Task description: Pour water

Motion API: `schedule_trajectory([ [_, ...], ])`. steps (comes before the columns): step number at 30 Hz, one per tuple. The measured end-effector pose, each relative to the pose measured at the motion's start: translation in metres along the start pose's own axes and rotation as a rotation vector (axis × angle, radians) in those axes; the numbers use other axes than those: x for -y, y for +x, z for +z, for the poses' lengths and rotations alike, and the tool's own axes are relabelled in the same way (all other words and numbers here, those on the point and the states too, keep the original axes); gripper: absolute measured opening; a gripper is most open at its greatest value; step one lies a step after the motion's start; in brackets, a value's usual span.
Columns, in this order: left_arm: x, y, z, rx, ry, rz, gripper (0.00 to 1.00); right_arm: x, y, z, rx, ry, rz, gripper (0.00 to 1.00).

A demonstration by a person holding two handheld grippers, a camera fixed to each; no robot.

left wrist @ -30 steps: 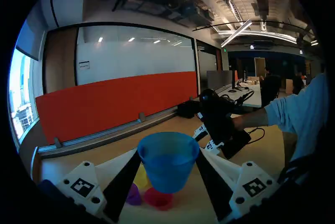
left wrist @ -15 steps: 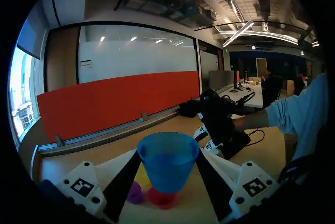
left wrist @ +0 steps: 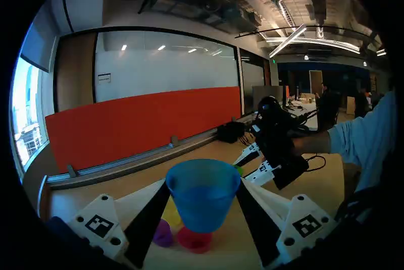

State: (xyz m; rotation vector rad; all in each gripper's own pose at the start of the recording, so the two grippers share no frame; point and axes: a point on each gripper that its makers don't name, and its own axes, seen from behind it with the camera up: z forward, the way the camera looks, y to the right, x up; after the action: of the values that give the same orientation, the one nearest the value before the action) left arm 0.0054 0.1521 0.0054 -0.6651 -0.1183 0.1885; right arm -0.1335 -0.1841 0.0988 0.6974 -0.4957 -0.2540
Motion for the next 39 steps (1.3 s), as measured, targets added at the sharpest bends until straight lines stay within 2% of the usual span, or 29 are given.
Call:
schedule_trajectory([
  [10, 0.001, 0.0, -0.001, -0.002, 0.007, -0.01, 0.87, 0.013, 0.035, -0.039, -0.127, -0.001, -0.003, 0.89],
  [19, -0.002, 0.004, -0.002, -0.018, 0.003, -0.016, 0.87, 0.026, 0.066, -0.063, -0.24, -0.023, -0.029, 0.9],
  [27, -0.004, 0.007, -0.002, -0.03, 0.0, -0.025, 0.87, 0.04, 0.085, -0.079, -0.323, -0.039, -0.049, 0.9],
  [39, -0.004, 0.01, -0.001, -0.044, -0.006, -0.037, 0.87, 0.059, 0.108, -0.096, -0.42, -0.025, -0.036, 0.9],
])
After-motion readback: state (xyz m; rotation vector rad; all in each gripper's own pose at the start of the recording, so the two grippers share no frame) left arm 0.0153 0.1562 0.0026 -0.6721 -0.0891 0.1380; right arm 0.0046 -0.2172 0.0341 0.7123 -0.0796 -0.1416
